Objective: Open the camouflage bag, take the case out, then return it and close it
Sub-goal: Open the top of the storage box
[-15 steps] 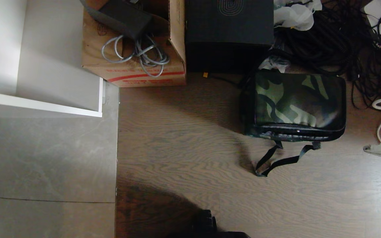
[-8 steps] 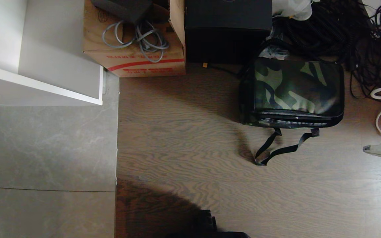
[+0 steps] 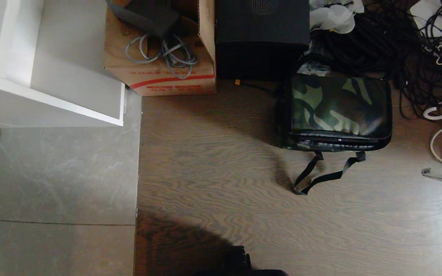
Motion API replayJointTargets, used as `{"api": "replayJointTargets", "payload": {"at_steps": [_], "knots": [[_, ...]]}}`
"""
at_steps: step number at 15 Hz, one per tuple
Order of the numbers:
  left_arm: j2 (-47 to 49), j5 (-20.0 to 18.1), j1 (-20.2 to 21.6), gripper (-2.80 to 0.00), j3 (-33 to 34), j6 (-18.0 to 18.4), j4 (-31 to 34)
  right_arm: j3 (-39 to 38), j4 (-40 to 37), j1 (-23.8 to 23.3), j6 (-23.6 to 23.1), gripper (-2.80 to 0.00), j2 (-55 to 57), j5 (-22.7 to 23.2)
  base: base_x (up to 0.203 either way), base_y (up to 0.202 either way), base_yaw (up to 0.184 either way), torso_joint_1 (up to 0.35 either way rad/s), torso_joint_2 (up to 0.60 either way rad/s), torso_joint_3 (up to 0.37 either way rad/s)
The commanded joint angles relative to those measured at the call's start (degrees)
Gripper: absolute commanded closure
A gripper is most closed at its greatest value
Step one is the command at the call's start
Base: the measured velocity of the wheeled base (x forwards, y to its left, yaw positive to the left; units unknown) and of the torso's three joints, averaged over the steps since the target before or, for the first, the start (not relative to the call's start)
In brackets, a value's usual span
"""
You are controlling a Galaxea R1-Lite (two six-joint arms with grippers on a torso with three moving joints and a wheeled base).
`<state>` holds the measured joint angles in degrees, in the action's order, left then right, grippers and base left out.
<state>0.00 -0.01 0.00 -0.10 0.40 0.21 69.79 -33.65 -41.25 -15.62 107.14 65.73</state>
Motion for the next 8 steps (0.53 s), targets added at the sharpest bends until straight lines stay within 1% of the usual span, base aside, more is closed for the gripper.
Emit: {"api": "replayJointTargets", "payload": {"at_steps": [1, 8], "knots": [[0.0, 0.0, 0.0, 0.0, 0.0, -0.1, 0.0, -0.1, -0.2, 0.0, -0.1, 0.0, -0.1, 0.4, 0.0, 0.0, 0.0, 0.002, 0.0, 0.191], [0.0, 0.0, 0.0, 0.0, 0.0, -0.1, 0.0, -0.1, -0.2, 0.0, -0.2, 0.0, -0.3, 0.4, 0.0, 0.0, 0.0, 0.002, 0.0, 0.202]]}}
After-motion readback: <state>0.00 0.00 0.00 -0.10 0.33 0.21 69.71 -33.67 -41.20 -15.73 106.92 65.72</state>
